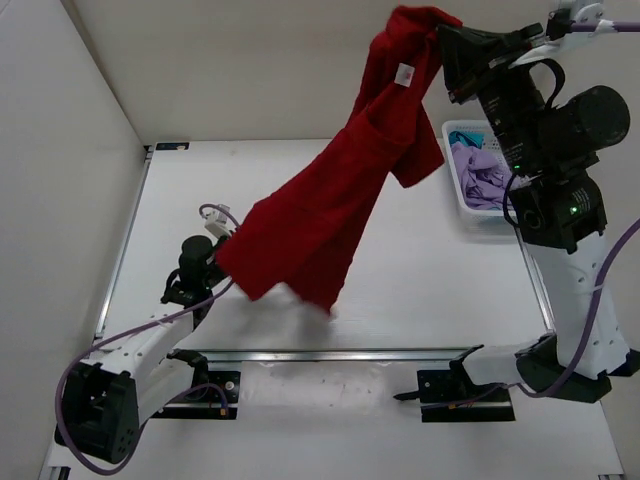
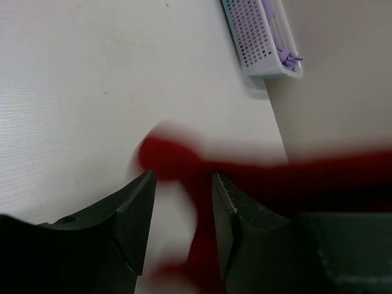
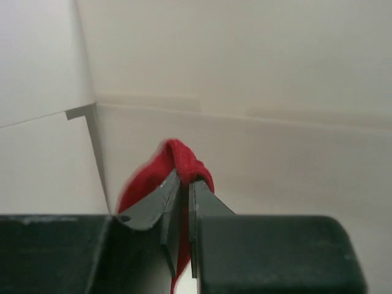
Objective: Fold and stack the t-shirts
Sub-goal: Move the tshirt to the center of the board, then flatten out the tshirt
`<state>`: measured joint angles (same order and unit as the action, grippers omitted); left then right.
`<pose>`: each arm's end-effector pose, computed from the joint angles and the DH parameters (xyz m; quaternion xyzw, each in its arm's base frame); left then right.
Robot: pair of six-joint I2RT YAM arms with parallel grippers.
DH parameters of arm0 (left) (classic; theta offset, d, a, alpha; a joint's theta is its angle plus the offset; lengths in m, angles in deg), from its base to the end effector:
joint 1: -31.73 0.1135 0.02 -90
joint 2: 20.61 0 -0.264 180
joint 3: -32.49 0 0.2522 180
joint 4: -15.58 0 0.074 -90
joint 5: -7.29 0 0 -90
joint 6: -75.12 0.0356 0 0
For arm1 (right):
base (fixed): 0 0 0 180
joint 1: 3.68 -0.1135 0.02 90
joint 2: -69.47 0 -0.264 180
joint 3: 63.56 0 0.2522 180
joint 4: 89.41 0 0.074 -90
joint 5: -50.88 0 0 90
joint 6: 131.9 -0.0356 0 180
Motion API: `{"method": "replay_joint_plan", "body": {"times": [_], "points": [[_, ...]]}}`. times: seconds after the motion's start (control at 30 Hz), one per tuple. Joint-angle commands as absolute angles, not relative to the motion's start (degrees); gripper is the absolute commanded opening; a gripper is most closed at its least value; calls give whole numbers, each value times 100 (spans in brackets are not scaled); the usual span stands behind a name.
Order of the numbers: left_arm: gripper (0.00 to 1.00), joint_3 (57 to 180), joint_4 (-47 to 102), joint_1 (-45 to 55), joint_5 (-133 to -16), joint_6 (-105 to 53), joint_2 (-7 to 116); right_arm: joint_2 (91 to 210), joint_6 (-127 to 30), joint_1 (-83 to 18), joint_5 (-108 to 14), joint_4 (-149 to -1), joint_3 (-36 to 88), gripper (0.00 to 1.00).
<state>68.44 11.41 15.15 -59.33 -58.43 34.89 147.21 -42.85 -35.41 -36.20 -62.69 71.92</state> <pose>0.1982 -0.0737 0.2184 -0.0622 0.7860 -0.4368 0.4330 0.1646 0.0997 0.6412 -0.1092 0.4804 0.2328 0.8385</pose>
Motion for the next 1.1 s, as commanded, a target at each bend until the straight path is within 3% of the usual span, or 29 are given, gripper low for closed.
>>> {"method": "replay_joint_plan", "body": {"times": [0.0,0.07,0.17,0.3,0.43,0.53,0.6,0.7,0.83,0.93,1.0,1.03,1.07], "points": [[53,6735,1281,1740,-6028,-6023,3160,14464,-5830,-2129,-5522,-7148,5627,0],[53,6682,1300,1828,-6099,-6050,3098,14252,-6481,-1251,-6560,-7989,3924,0],[53,6594,1195,1802,-6169,-6102,3124,14364,-7385,-424,-7728,-9553,2303,0],[53,6585,1456,1785,-6546,-5910,3177,15381,-7854,-17,-8289,-10133,1604,3],[52,6611,1922,1768,-7012,-5515,3089,15877,-7249,-113,-7466,-9104,1936,9],[52,6550,2467,1689,-7215,-5295,3046,15772,-6828,-306,-6745,-8436,2174,34],[52,6436,2713,1505,-7373,-5224,3001,15597,-6660,-604,-6085,-7691,2298,42],[54,6182,3099,1153,-7865,-5101,2914,14939,-6562,-1271,-4741,-7187,1669,45],[57,5926,2987,1406,-7744,-5075,3132,14602,-6397,-2684,-4353,-7004,594,32],[56,5970,2795,1381,-7717,-5066,3632,15075,-6273,-3660,-3518,-6204,742,17],[55,6031,2602,1284,-7734,-5162,3861,15155,-6098,-4136,-3629,-6394,663,9],[52,6031,2417,1258,-7717,-5249,4071,15296,-6088,-4417,-3735,-6535,637,9],[51,6031,2311,1214,-7656,-5337,4160,15349,-6123,-4550,-3814,-6588,645,16]]}}
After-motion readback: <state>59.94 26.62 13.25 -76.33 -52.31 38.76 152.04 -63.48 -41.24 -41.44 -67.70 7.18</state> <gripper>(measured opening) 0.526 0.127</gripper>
